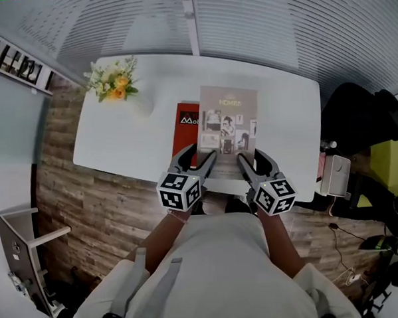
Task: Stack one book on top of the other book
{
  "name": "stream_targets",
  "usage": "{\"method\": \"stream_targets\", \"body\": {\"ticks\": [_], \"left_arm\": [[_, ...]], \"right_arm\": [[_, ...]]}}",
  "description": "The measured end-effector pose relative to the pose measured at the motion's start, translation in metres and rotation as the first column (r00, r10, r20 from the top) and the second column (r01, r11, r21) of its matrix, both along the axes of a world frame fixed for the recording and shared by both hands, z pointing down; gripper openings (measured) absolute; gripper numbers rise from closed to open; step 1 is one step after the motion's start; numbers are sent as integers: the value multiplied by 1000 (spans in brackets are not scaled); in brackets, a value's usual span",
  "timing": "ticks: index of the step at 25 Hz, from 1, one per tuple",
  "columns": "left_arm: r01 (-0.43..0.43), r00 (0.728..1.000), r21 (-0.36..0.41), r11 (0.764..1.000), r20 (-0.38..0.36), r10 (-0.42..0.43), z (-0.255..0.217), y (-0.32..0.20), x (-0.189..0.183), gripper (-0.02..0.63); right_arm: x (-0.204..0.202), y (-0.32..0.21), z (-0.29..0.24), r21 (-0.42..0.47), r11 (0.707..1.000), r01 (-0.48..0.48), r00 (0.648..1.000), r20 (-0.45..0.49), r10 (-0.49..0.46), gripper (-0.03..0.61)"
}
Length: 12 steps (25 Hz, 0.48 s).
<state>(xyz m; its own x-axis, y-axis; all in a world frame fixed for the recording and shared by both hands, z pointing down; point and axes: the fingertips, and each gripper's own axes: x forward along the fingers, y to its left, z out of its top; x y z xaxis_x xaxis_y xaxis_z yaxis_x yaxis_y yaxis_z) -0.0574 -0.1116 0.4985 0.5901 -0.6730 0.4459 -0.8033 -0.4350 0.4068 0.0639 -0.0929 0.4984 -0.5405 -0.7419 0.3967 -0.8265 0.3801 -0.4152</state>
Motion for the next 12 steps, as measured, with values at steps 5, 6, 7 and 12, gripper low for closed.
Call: {"method": "stream_targets", "body": {"ticks": [5, 6, 7, 12], "left_arm": [[-5, 1000, 2, 1000, -8, 5, 1, -7, -82, 256], [-5, 1000, 2, 1000, -11, 6, 1, -8, -96, 256], [-7, 1000, 1, 1000, -15, 7, 1, -8, -109, 256], [-19, 999, -3, 1000, -31, 19, 2, -3, -160, 256]], "right_arm": [[-82, -6, 0, 0, 1000, 4, 1000, -10, -4, 196], [-96, -7, 0, 2, 1000, 3, 1000, -12, -3, 196], [-109, -7, -1, 3, 1000, 1, 1000, -17, 0, 196], [-161, 1, -1, -2, 1000, -16, 999, -33, 16, 196]]}}
